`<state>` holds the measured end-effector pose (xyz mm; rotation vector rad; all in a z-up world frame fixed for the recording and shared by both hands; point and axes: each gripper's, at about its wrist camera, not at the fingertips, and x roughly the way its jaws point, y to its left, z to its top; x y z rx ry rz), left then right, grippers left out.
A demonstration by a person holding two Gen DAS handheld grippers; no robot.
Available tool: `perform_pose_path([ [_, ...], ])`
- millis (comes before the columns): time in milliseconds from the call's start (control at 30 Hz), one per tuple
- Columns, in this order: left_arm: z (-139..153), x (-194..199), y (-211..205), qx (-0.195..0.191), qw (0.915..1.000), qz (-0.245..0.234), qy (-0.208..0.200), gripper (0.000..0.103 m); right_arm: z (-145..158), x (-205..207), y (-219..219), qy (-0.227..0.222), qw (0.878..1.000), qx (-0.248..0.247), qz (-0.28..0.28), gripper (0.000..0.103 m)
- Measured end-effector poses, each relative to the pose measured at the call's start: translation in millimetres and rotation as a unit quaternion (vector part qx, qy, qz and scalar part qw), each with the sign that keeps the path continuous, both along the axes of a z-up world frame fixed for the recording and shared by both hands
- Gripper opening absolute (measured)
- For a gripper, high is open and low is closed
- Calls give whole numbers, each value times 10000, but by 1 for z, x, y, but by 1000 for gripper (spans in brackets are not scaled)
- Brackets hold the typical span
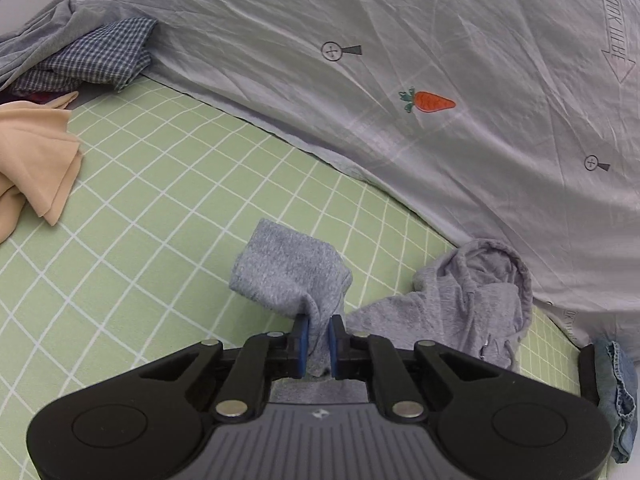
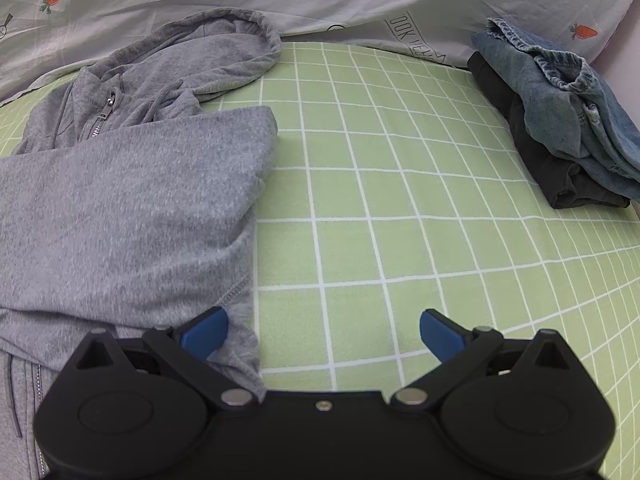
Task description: Fold clothes
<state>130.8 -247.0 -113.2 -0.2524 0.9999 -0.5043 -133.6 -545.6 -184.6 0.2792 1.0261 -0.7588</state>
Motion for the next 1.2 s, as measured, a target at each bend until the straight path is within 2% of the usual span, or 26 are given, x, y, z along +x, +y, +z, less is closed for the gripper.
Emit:
perform_pose_path([
  [167, 7, -24, -44, -219, 9950, -968, 57, 12, -1, -2, -2, -108, 9999, 93, -75, 103],
  [267, -3, -39, -67, -19, 9878, -1530, 298, 15, -1, -3, -2, -126, 9998, 110, -100, 103],
  [333, -7, -45, -74, -10, 9836, -1738, 481, 30, -1, -4, -4, -131, 9997, 184, -121, 103],
  [467, -7, -57, -73, -70, 9799, -1940, 463, 36, 1, -6, -8, -145, 9992, 315, -183, 103],
  [533, -3, -58, -69, -84, 9810, -1899, 377, 41, 4, -6, -8, -163, 9994, 249, -198, 103],
  [733, 0, -49, -52, -105, 9875, -1526, 371, 43, 24, -5, -9, -281, 9995, -51, -136, 103],
  [800, -3, -46, -50, 148, 9899, -1369, 331, 43, 32, -2, -7, -264, 9994, -234, -45, 103],
  [900, -12, -43, -50, 695, 9890, -1265, 322, 44, 44, 1, -6, -434, 9986, -288, 37, 103],
  [1000, -24, -39, -52, 1229, 9838, -1218, 472, 44, 54, 6, -7, -840, 9964, -17, 119, 103],
  [1100, -33, -37, -52, 1401, 9809, -1228, 566, 44, 51, 21, -5, -1113, 9923, 495, 208, 102],
  [1200, -37, -37, -52, 1463, 9795, -1250, 594, 45, 41, 39, 2, -1194, 9877, 927, 407, 94],
])
